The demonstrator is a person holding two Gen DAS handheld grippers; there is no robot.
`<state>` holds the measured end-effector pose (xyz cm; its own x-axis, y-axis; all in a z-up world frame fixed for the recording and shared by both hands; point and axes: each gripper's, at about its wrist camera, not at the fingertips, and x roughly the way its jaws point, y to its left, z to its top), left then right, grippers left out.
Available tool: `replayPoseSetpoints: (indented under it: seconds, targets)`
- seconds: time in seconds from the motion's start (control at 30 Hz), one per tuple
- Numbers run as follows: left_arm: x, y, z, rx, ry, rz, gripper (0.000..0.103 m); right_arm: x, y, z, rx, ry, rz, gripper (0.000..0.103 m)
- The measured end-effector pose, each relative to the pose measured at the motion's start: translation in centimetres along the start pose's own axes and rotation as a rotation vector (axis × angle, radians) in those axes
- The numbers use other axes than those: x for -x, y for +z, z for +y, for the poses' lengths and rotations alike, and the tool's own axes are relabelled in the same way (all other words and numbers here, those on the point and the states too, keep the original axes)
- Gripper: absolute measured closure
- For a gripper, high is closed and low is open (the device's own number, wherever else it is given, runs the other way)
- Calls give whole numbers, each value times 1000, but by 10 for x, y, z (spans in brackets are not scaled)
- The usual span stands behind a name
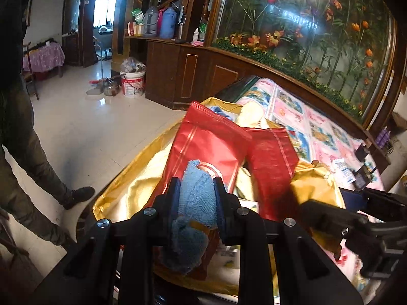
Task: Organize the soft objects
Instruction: 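Carry the blue plush with left gripper while right gripper carries the cracker bag to the tray, then release the blue plush into the tray with left gripper while right gripper releases the cracker bag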
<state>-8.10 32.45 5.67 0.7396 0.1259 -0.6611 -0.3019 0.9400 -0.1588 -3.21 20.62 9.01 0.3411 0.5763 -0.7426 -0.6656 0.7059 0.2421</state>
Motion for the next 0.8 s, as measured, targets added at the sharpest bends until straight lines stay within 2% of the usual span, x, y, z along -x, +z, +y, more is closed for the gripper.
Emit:
replayPoseSetpoints:
  seconds: [0.13,0.27,0.63,0.73,0.8]
  targets:
    - [-5,-3,-7,-44,35,-14,80,-22,13,0,5,-3,29,53]
    - [-7,-5,-11,-65,60,-26,79,-44,21,-7,-29,29,80,53]
    - [-7,-7,-12,-70,63,-37,78,-66,36,-15,-38,32,88,53]
    - [-8,-5,-12,-66,60,-39,75,-71,40,-15,-45,34,92,52]
    - [-9,-5,-14,-63,55,-39,67,-73,41,-13,-30,34,91,51]
